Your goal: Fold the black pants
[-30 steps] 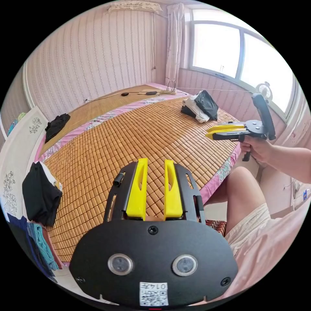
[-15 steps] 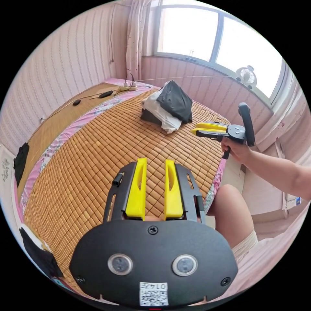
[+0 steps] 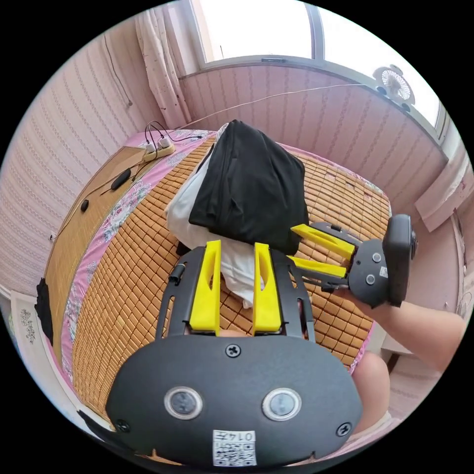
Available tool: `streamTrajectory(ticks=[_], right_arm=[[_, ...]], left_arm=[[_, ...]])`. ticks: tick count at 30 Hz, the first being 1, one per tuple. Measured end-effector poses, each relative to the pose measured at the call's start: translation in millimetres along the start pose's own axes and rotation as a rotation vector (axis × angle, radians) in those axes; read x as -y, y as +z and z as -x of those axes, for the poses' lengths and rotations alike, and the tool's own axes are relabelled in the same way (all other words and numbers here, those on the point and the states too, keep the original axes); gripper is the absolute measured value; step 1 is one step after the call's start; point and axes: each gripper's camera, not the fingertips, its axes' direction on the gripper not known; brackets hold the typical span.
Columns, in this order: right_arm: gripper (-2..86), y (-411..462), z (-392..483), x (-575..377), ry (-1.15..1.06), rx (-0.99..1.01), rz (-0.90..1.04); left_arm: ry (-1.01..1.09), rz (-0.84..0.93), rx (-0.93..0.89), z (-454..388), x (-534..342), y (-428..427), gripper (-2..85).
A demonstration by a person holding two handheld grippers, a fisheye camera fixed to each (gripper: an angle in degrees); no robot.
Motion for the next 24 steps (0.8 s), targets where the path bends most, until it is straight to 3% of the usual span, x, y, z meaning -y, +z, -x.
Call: streamTrajectory(ticks=[3, 8, 15, 20, 24], right_arm=[[10.6, 10, -16, -1, 0.0, 0.042, 0.012], [4.0, 14, -37, -11, 0.041, 0.132, 0.005], [1.0, -50, -57, -59, 0.126, 0.285, -0.238], [0.4, -108, -17, -77, 0.118, 0.42, -0.364], [0.3, -148, 65, -50, 0.015, 0.552, -0.43]], left_arm=[[-0.062, -0.035, -0.02, 4, 14, 3, 9.7], [-0.083, 0.085, -0.047, 3, 30, 20, 7.8], [-0.065, -0.05, -0.116, 6, -11, -35, 3.0], [-0.024, -0.145, -0.107, 17, -76, -111, 1.4], [-0.096, -0.159, -0.046, 61, -145, -173, 0.4]])
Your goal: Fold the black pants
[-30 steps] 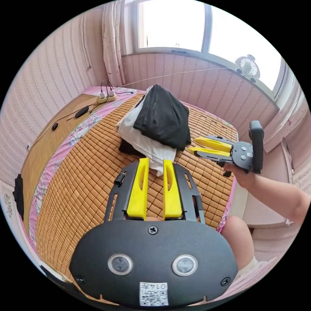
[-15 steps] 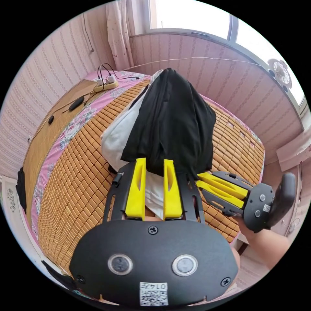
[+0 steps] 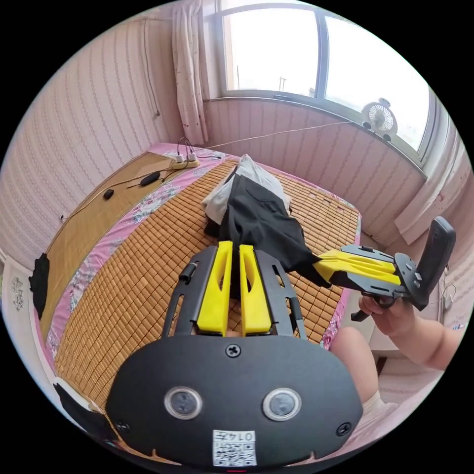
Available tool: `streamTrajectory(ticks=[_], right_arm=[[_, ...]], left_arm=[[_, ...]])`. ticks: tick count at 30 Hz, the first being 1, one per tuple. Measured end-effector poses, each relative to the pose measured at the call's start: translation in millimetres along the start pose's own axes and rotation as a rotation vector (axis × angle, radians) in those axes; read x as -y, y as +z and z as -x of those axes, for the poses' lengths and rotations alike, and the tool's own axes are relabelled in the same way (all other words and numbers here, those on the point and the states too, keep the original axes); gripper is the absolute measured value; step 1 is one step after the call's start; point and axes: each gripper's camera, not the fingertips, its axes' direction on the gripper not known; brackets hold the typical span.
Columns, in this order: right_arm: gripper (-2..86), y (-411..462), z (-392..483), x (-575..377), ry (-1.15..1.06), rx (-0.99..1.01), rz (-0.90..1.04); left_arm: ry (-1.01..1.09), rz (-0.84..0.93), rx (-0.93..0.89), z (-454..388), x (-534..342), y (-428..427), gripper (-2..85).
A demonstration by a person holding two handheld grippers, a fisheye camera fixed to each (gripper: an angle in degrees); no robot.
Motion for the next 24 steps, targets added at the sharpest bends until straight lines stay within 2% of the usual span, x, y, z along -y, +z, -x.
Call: streamTrajectory(ticks=[6, 13, 19, 23, 24], right_arm=[[0.2, 33, 142, 63, -0.13, 0.277, -0.107], [0.2, 54, 289, 124, -0.207, 0.532, -0.243], [0.2, 65, 329, 136, -0.156, 0.527, -0.255], [0.2, 87, 317, 108, -0.078, 0.409, -0.102], [0.2, 98, 307, 93, -0.043, 0.347, -0.014]], left_arm=[[-0.137, -0.148, 0.101, 84, -94, -132, -0.1], [-0.054, -0.301, 0.325, 131, -176, -264, -0.2], [0.045, -0.288, 0.36, 151, -222, -284, 0.7], [0.012, -0.195, 0.197, 166, -264, -238, 2.3], [-0.012, -0.154, 0.128, 169, -282, -213, 2.9]])
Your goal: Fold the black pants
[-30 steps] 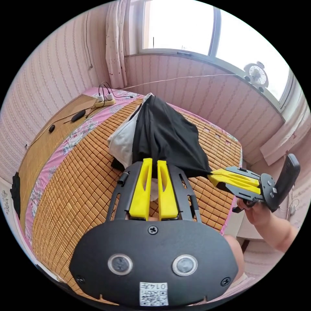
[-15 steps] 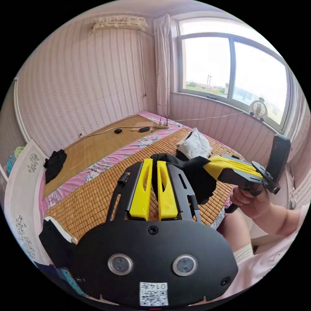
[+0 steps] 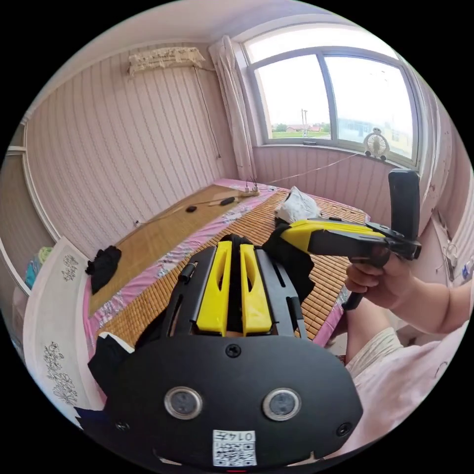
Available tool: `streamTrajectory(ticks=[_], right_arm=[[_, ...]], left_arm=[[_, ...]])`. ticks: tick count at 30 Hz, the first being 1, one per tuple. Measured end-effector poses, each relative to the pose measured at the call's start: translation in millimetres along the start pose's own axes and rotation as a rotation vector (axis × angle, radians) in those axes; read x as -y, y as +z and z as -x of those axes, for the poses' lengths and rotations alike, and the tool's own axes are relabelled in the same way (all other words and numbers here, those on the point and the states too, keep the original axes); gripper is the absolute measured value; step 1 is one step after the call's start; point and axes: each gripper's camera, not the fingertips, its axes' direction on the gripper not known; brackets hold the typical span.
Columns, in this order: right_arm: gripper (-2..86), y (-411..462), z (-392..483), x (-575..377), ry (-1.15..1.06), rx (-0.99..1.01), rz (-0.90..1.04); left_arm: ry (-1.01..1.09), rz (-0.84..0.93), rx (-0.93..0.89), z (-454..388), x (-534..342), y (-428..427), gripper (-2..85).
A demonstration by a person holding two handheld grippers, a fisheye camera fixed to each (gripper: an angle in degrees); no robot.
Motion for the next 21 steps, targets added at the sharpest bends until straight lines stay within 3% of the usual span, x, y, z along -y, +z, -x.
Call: streamTrajectory(ticks=[3, 6, 9, 15, 19, 21], right_arm=[[0.2, 18, -44, -53, 0.2, -0.163, 0.255], [0.1, 51, -99, -116, 0.472, -0.297, 0.719], [0.1, 66, -100, -134, 0.503, -0.338, 0.841], [1.6, 130, -35, -69, 0.09, -0.443, 0.799], [10.7, 207, 31, -40, -0.297, -0.372, 0.815], [17.3, 242, 50, -37, -0.373, -0.346, 0.86]], left_arm=[[-0.104, 0.149, -0.167, 1, -66, 60, 3.8], [-0.282, 0.368, -0.294, -1, -142, 102, 0.2], [-0.298, 0.479, -0.36, -10, -201, 107, -0.7], [-0.556, 0.533, -0.194, 45, -273, 89, -0.6], [-0.775, 0.412, -0.08, 109, -299, 79, 2.8], [-0.806, 0.41, 0.017, 134, -305, 80, 5.6]])
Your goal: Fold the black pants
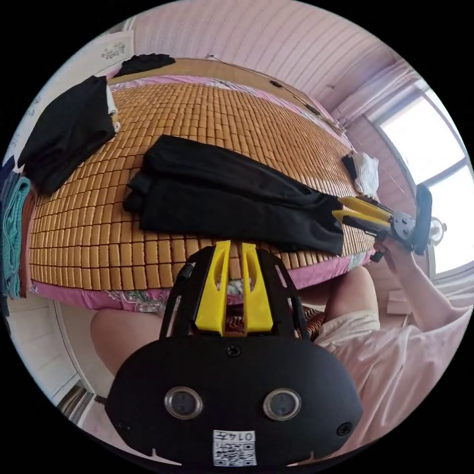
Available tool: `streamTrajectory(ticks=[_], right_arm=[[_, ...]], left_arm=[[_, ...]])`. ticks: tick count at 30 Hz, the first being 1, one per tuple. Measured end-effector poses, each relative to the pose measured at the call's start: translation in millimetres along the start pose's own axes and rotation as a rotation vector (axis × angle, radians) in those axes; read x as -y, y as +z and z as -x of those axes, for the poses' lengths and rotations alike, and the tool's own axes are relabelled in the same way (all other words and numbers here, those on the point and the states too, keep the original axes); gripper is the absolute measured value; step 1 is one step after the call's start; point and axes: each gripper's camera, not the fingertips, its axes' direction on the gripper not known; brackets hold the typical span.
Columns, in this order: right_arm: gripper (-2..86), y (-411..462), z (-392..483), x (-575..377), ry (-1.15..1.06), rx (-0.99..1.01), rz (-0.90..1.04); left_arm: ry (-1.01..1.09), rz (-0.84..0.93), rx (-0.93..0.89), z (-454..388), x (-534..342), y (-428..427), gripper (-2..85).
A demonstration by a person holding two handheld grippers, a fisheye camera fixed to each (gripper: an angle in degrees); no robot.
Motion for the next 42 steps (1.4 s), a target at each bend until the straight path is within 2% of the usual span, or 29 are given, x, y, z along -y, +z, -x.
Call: streamTrajectory(ticks=[3, 5, 7, 8, 9, 11, 13, 17, 20, 24, 26, 28, 30, 32, 34, 36, 38, 42], right_arm=[[19.7, 19, 32, 42, -0.115, 0.041, 0.094], [20.1, 29, 45, 57, -0.146, 0.023, 0.13], [20.6, 51, 50, 66, -0.101, -0.075, 0.203], [20.4, 55, 47, 66, -0.067, -0.069, 0.219], [20.0, 54, 39, 65, 0.008, 0.03, 0.206], [17.3, 52, 29, 64, 0.106, 0.11, 0.204], [12.9, 47, 36, 64, 0.076, 0.116, 0.216], [3.8, 29, 49, 63, 0.036, 0.138, 0.207], [2.0, 4, 49, 54, 0.073, 0.127, 0.102], [1.4, -49, 24, 21, 0.265, 0.245, -0.144], [1.3, -85, 14, -5, 0.355, 0.252, -0.327], [1.4, -129, 7, -51, 0.497, 0.156, -0.522], [1.6, -147, -1, -94, 0.64, 0.081, -0.596], [1.9, -149, -13, -138, 0.818, -0.011, -0.576], [2.4, -141, -31, -196, 1.059, -0.132, -0.438], [3.8, -140, -32, -223, 1.112, -0.222, -0.366], [5.8, -141, -26, -232, 1.101, -0.265, -0.327], [7.1, -124, 0, -192, 0.87, -0.218, -0.199]], left_arm=[[-0.081, -0.055, 0.133, 36, 20, 3, 7.5], [-0.122, -0.045, 0.114, 55, 30, 9, 8.0], [-0.138, 0.073, 0.058, 74, 37, 33, 9.6], [-0.134, 0.121, 0.041, 77, 38, 41, 10.2], [-0.105, 0.15, 0.061, 79, 38, 50, 10.2], [-0.035, 0.129, 0.15, 77, 36, 52, 9.3], [0.012, 0.116, 0.194, 78, 35, 56, 8.0], [0.029, 0.108, 0.148, 85, 35, 57, 0.6], [0.019, 0.046, 0.082, 88, 32, 47, -0.6], [0.054, -0.089, -0.067, 77, 22, 28, -0.8], [0.148, -0.145, -0.117, 62, 18, 20, -0.7], [0.33, -0.185, -0.179, 35, 9, 12, 0.0], [0.435, -0.172, -0.252, 17, 2, 11, 1.8], [0.481, -0.133, -0.32, 9, -3, 16, 4.5], [0.467, -0.071, -0.275, 12, -4, 30, 6.2], [0.416, -0.008, -0.232, 25, 0, 42, 6.7], [0.356, 0.028, -0.185, 41, 7, 49, 6.7], [0.273, 0.036, -0.063, 64, 39, 64, 6.9]])
